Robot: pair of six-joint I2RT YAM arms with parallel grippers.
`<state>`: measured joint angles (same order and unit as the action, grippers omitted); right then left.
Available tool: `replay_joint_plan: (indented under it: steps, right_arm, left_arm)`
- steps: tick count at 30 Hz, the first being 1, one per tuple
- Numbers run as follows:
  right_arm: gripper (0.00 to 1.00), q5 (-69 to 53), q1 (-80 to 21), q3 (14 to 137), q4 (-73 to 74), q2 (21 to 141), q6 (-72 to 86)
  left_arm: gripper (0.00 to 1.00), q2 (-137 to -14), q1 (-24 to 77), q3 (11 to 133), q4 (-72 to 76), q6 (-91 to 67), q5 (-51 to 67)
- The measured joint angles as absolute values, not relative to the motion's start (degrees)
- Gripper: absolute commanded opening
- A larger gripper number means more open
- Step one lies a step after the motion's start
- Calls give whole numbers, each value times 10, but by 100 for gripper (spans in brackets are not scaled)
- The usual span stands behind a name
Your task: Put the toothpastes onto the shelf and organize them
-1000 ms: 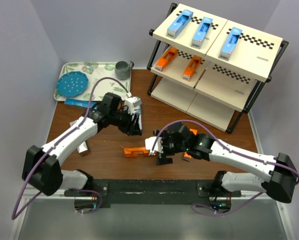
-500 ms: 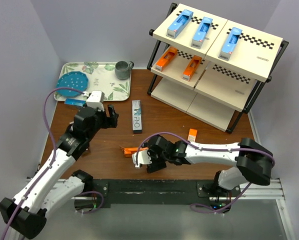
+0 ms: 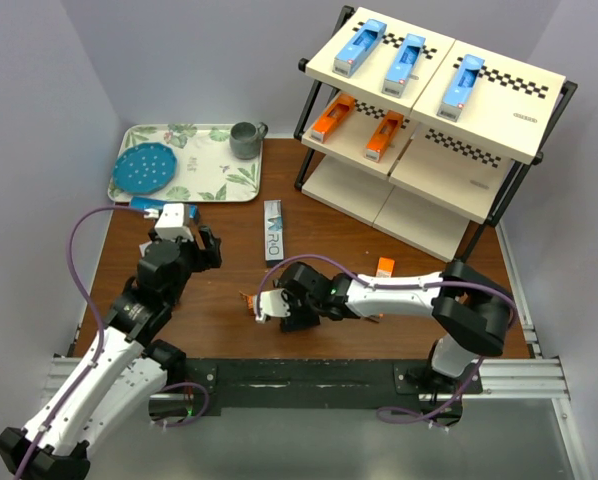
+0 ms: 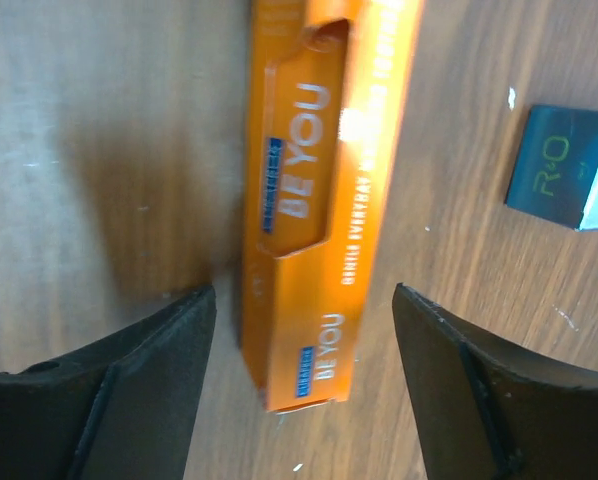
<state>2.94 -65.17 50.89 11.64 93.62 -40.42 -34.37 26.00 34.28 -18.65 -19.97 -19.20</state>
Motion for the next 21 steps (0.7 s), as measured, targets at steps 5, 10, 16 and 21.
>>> replay_joint_plan:
  steps: [5,10,16,21]
  right_arm:
    - [52,-10,-609,534,151,949,-385]
    - [38,-57,-570,536,187,946,-359]
    - [35,-109,-563,536,214,937,-333]
    - [19,-142,-562,536,219,936,-316]
  left_arm:
    - [77,-346,260,338,-177,-199,-198]
    - [77,-349,260,338,-163,-187,-198]
    - [77,-362,260,338,-130,-169,-198]
    - [76,-383,260,338,-107,-154,-197]
